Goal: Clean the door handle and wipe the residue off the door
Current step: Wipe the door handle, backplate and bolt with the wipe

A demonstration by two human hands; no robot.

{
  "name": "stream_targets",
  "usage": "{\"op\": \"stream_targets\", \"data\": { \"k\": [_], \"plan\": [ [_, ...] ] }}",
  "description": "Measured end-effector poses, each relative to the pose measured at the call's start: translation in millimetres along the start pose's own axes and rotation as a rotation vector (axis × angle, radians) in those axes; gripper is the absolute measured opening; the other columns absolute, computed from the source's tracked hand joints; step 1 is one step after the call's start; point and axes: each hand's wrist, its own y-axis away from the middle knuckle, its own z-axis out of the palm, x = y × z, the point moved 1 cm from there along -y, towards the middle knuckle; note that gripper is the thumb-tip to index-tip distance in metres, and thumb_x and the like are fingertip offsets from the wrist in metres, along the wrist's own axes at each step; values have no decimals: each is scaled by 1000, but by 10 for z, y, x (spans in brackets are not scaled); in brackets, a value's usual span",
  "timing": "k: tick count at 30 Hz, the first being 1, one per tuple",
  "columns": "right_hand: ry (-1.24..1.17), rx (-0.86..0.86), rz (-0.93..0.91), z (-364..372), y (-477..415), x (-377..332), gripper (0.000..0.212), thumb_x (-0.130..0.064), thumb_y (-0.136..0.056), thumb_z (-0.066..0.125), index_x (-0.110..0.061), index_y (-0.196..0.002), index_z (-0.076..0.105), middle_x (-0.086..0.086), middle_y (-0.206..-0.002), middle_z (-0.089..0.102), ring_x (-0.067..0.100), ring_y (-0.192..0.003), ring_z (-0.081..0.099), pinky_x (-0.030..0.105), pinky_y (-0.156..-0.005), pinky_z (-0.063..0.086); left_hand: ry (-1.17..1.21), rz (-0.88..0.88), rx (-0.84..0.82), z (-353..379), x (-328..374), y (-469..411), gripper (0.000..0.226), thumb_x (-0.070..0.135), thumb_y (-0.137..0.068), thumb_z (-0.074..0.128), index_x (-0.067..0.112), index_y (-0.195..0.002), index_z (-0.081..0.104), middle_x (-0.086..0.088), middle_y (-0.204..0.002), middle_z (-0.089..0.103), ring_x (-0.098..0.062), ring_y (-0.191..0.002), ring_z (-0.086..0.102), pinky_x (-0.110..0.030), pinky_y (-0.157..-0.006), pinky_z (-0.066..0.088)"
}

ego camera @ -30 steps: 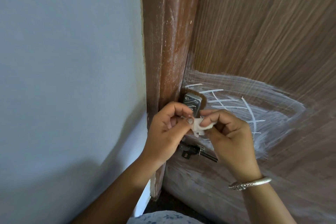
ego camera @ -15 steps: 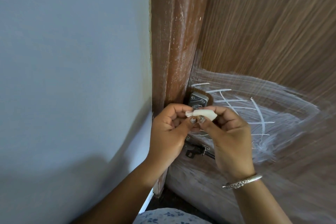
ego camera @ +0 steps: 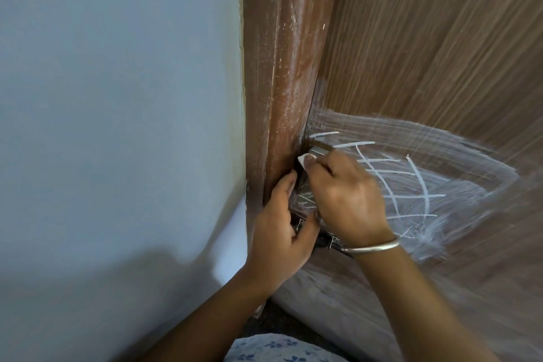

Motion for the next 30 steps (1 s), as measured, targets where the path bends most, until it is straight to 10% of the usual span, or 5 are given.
{"op": "stream_targets", "data": {
  "k": [30],
  "plan": [
    [-4, 29, 184, -68, 60, 60, 20, 13, -59, 72, -2, -59, 60, 8, -59, 43, 19, -45, 35, 21, -35, 28, 3, -28, -20, -33, -87, 1, 60, 18, -81, 62, 12, -136, 41, 16, -135, 44, 9, -127, 40, -13, -103, 35]
  ]
}}
